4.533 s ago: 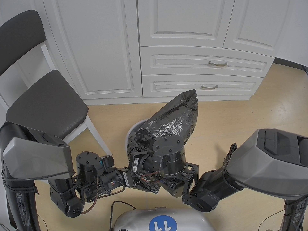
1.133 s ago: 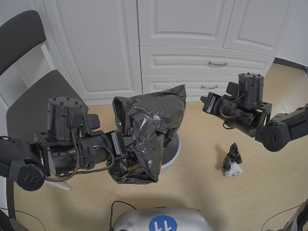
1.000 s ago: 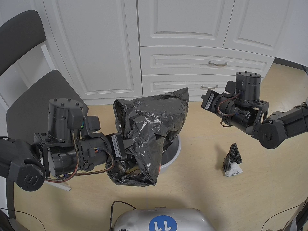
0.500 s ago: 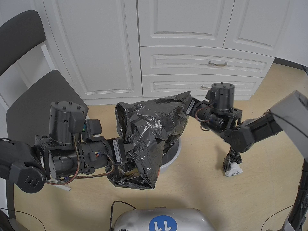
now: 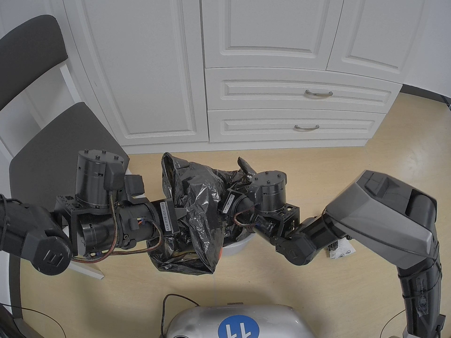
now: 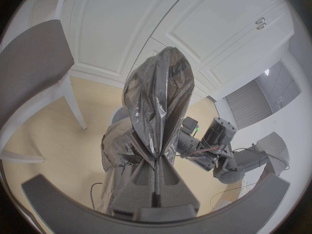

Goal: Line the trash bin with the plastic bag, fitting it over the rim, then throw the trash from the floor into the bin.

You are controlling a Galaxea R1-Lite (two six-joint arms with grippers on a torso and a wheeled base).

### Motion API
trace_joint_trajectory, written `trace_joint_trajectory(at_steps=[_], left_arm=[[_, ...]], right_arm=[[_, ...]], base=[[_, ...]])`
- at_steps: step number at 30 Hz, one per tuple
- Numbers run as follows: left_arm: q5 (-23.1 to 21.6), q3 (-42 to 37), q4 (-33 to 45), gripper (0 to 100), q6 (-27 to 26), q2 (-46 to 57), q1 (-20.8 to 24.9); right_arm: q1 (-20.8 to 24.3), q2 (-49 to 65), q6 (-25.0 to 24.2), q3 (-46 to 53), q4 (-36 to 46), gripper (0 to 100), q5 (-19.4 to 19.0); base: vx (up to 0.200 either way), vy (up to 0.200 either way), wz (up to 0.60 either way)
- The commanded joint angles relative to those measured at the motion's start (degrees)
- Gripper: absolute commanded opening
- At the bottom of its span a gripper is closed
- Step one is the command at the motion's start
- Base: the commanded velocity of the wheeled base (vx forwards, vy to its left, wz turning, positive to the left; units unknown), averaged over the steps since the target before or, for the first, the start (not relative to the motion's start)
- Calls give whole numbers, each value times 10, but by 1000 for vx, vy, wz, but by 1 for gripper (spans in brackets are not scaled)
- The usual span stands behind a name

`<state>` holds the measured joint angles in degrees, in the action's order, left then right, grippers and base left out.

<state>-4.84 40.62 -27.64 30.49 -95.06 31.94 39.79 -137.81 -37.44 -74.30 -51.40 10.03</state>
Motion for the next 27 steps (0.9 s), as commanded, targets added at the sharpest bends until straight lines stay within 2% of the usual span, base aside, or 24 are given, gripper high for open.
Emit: trace_joint_trajectory(at_steps=[1,7,12,16,22,27], left_arm=[[0,6,-1,0,0,-28,-11],[1,11,-10,0,0,-51,-12],[2,10,-61,0,3,-92,-12],[3,10,-86,0,5,-109,-11],[3,7,-92,0,6,-112,-12],[2,5,-91,0,5,-114,-12]], right_arm=[[14,-49,-12,-20,0,0,-2],[13,-76,-28,-42,2,0,-9],[-1,-115,-40,-81,10,0,-27],[-6,-125,-40,-100,9,0,-26],[-4,-57,-46,-66,-1,0,-19],[-5,52,-40,-19,1,0,-19]], base=[[0,0,0],[0,0,0],[0,0,0],[0,0,0],[0,0,0],[0,0,0]])
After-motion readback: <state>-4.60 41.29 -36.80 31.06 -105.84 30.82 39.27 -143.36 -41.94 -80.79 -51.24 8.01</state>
